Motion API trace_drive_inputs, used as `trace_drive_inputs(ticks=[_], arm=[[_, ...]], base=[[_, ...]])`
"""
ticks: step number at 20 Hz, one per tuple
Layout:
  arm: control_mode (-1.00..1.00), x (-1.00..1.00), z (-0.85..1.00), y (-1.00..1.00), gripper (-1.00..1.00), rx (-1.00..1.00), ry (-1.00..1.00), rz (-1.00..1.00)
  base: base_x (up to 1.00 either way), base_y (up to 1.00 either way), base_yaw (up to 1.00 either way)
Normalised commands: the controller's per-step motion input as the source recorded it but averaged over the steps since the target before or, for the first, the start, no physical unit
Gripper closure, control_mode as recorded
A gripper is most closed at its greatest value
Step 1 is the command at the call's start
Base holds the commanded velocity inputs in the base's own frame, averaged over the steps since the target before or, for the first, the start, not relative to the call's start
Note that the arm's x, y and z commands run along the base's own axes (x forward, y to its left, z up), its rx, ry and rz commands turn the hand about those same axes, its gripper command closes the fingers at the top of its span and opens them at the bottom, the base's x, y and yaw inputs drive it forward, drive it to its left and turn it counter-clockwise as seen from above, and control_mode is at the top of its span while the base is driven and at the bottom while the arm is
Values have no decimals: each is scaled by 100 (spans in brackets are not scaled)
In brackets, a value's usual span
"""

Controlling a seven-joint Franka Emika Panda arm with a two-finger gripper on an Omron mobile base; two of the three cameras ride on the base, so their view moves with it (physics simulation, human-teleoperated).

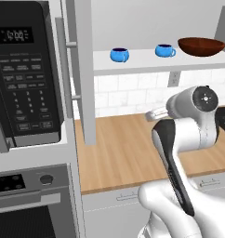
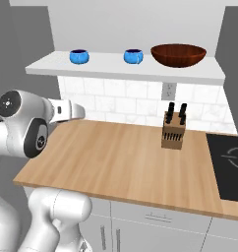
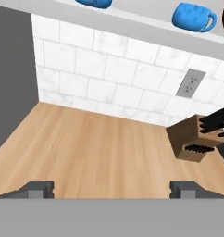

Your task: Gather all objects into one cabinet and sort the glasses and bowls to opposite sides.

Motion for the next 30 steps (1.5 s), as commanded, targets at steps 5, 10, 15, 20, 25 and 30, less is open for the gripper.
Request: trace_drive_inputs(ticks=[5,10,15,20,25,30], arm=[[-100,-44,74,-12,-100,7,-2,10],[-100,-30,31,-6,-100,3,-4,3],[-100,-19,20,2,-100,-9,-3,0],[-100,-25,42,-6,-100,6,-3,0],[-100,-34,17,-6,-100,15,0,0],[-100,-67,0,0,-100,5,0,0]], base=[[0,0,0],[0,0,0],[0,0,0],[0,0,0],[0,0,0],[0,0,0]])
